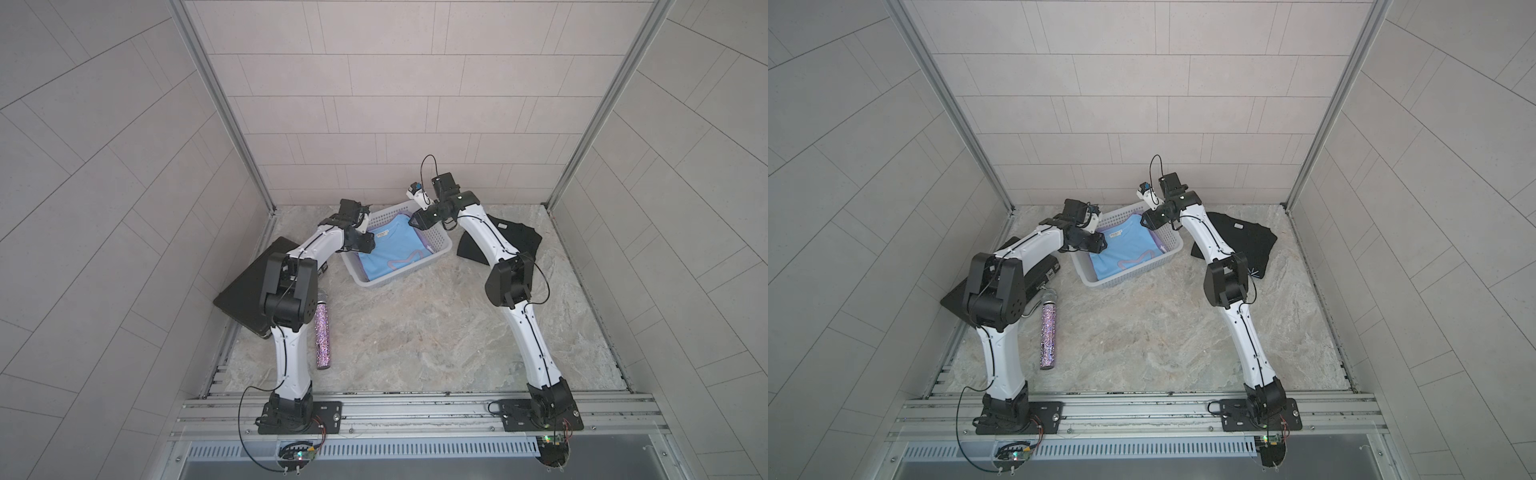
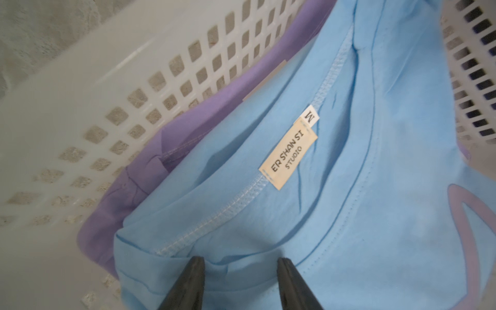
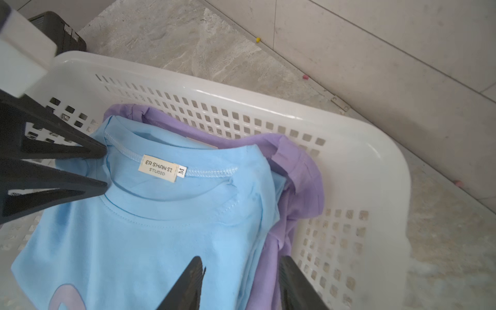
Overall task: Put the folded t-shirts into the basket
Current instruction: Place the T-shirt in the bin, then move the T-shirt to the center of the board.
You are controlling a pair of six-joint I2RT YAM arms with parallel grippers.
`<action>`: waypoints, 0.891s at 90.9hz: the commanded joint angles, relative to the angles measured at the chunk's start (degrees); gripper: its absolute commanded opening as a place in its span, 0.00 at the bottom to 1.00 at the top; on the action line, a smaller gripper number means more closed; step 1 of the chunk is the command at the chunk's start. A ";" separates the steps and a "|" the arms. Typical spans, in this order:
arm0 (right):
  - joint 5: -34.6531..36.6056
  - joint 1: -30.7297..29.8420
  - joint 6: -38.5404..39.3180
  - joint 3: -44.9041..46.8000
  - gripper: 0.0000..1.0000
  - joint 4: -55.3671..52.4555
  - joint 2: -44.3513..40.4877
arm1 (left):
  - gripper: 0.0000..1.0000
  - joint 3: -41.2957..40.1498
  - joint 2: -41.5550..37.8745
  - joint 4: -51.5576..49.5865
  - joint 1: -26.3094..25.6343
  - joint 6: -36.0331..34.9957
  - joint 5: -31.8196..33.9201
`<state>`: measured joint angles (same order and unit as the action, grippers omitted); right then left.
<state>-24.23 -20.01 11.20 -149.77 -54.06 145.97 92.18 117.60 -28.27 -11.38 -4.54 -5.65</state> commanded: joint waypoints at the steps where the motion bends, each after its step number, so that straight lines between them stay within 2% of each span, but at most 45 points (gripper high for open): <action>1: -3.31 1.39 1.04 4.62 0.50 -1.05 -9.87 | 0.48 1.44 -4.12 -2.99 0.00 -0.46 -4.78; 14: -1.80 4.57 1.89 13.16 0.50 -1.04 -16.13 | 0.50 0.45 -7.52 -3.70 -0.55 -0.81 -9.14; 28: 1.24 11.68 0.36 18.83 0.50 -1.62 -19.33 | 0.55 -0.98 -10.39 -6.45 -2.77 -4.18 -10.75; 40: 3.11 19.54 -1.44 22.16 0.51 -1.92 -20.13 | 0.64 -2.71 -13.69 -7.90 -5.07 -7.57 -9.95; 54: 6.35 27.23 -1.65 25.37 0.52 -1.92 -19.55 | 0.74 -3.39 -16.59 -8.92 -6.84 -8.37 -10.12; 60: 7.60 29.80 -1.55 26.07 0.53 -2.04 -18.49 | 0.82 -3.50 -17.25 -9.18 -7.34 -8.53 -10.10; 69: 9.92 31.12 2.26 27.78 0.54 -2.99 -17.39 | 0.86 -3.50 -17.97 -9.74 -8.27 -8.88 -9.79; 81: 12.33 29.04 9.58 33.54 0.55 -2.90 -18.40 | 0.86 -3.51 -18.10 -10.01 -9.00 -9.22 -9.81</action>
<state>-14.41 12.29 14.13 -120.01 -55.37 127.72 89.38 100.79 -36.40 -19.86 -12.49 -15.00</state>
